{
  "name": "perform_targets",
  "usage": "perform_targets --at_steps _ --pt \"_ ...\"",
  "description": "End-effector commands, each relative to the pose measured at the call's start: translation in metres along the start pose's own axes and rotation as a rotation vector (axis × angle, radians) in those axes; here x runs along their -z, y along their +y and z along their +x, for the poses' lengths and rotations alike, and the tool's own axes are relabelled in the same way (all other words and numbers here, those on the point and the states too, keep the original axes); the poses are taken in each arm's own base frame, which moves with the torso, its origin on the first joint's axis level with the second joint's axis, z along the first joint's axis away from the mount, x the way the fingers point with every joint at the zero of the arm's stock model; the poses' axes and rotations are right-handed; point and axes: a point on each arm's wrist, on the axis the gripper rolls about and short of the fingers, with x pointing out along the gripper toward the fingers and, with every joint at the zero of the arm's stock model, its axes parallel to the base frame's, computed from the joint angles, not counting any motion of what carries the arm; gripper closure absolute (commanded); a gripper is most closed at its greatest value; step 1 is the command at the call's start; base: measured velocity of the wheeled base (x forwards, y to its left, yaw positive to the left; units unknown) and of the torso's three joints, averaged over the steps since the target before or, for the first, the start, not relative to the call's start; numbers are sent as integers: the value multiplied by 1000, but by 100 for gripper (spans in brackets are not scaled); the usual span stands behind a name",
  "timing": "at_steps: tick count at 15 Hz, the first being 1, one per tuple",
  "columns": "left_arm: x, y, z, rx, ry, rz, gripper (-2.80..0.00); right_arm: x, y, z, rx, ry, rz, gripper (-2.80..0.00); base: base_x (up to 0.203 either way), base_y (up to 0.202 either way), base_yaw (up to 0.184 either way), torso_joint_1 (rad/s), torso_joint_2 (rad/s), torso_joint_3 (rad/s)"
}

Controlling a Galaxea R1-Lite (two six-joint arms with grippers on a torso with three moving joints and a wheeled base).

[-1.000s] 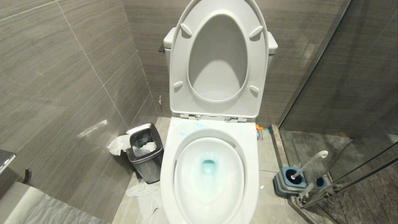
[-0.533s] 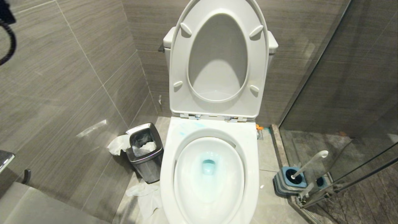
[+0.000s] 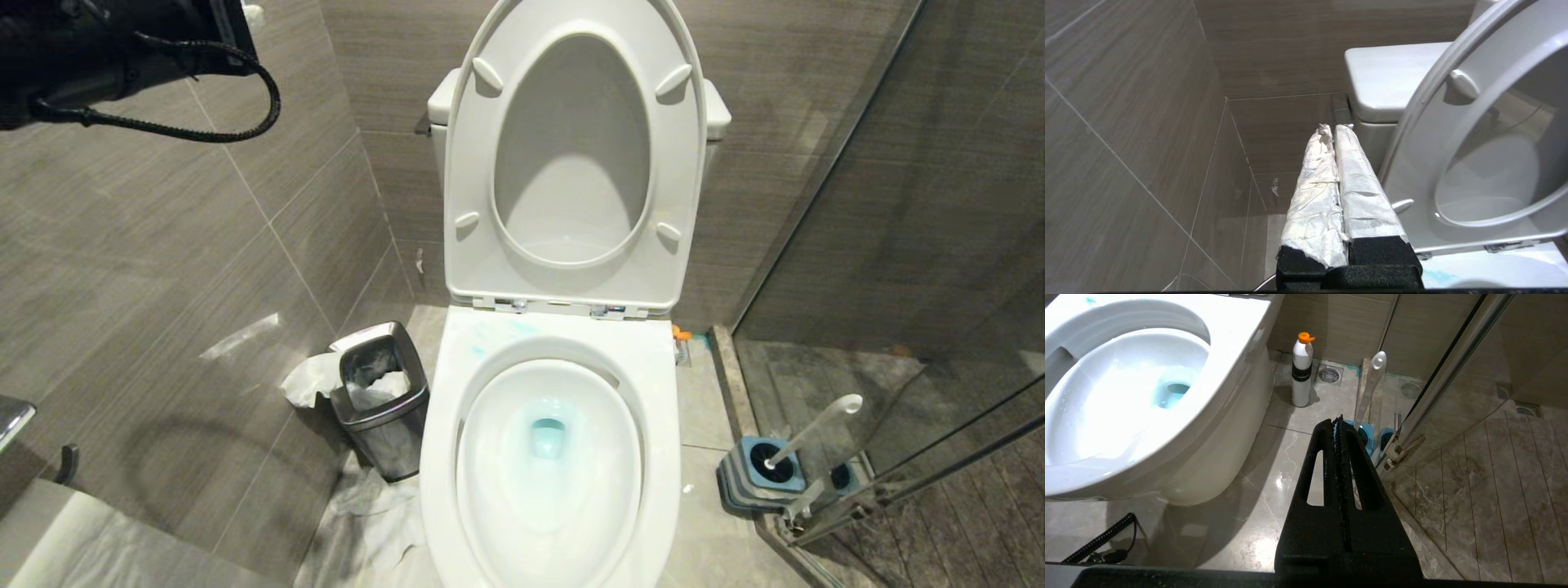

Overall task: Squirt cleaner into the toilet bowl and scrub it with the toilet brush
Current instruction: Flush the toilet

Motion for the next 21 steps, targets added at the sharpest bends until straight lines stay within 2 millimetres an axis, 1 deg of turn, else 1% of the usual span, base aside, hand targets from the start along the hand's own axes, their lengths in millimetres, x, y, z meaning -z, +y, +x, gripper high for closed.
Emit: perform_targets --at_steps 1,3,8,15,19,21 --pt "13 -2 22 -1 16 -1 0 0 0 0 -1 1 -1 0 0 0 0 0 0 0" --pt "19 0 31 -27 14 2 0 0 0 0 -1 1 -1 0 0 0 0 0 0 0" --pt "31 3 57 -116 -141 3 0 0 0 0 -1 0 -1 0 0 0 0 0 0 0" --pt "41 3 64 -132 -129 7 0 0 0 0 -1 1 0 0 0 0 0 1 0 -9" --pt "41 3 71 -171 -216 37 0 0 0 0 -1 0 -1 0 0 0 0 4 2 -160" --pt "36 3 72 -175 -256 39 0 0 0 0 -1 1 -1 0 0 0 0 4 4 -195"
